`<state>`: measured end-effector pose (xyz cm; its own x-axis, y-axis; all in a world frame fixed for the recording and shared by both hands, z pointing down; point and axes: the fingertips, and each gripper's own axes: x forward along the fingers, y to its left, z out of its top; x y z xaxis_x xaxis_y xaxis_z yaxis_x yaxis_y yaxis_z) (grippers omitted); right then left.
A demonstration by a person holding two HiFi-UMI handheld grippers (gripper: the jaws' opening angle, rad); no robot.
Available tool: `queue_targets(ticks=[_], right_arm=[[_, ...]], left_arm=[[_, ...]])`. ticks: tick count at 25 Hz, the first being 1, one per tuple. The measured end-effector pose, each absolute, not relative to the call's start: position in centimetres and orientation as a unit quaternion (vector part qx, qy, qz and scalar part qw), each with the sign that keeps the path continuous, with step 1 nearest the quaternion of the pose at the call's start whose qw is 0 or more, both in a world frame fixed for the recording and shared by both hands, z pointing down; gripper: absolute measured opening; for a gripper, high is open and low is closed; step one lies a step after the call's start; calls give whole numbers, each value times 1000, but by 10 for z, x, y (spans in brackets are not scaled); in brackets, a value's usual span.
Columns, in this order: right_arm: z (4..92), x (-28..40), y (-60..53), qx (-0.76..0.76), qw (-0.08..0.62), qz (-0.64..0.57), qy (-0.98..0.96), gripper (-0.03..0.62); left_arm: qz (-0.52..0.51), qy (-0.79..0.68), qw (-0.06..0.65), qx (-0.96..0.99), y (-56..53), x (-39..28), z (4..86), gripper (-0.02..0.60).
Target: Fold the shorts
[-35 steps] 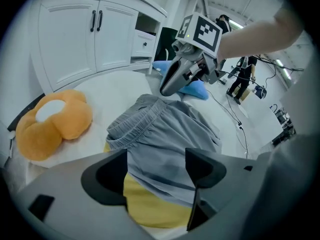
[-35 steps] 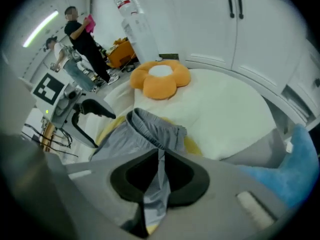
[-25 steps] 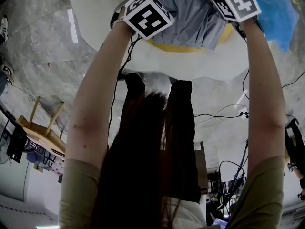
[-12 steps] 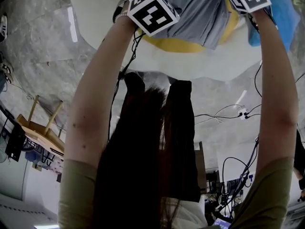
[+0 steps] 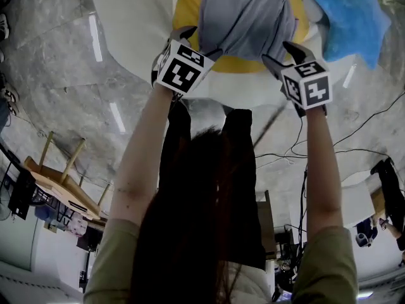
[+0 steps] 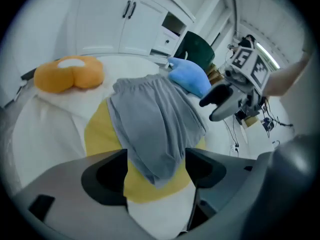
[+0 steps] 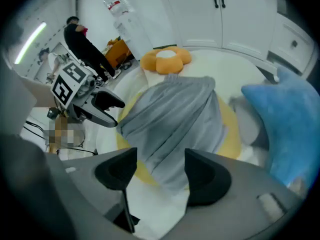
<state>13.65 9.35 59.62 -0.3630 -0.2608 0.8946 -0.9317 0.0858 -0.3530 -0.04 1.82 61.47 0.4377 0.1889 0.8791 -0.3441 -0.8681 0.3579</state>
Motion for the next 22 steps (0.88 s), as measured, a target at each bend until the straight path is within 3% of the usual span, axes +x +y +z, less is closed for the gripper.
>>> queue_targets(ticks=[4,8,12,15,16,17,19,22], right_arm=[[623,101,143,503,329,548,-582,278],[630,99,142,560,328,518,-557,169],[637,95,131,571,318,518,-552,167],[649,97,130,568,338,519,-542,166],[651,97,130,567,343,519,-539,166],[651,98,130,567,347,517,-539,103],[647,100,132,564,350,509,-548,43],[634,103,136,553,334,497,-579,26]], left_arm=[[540,-82,299,783,54,-21,631,365],[527,-124,324,776,57,-28,637,365],[529,-117,312,781,56,-25,638,359],[534,-118,293,784,53,-19,645,231],[537,-119,290,783,52,-19,647,215],[542,-117,288,781,53,-19,650,207],[551,-110,287,776,53,-19,655,164],[557,-104,279,776,52,-23,656,117]])
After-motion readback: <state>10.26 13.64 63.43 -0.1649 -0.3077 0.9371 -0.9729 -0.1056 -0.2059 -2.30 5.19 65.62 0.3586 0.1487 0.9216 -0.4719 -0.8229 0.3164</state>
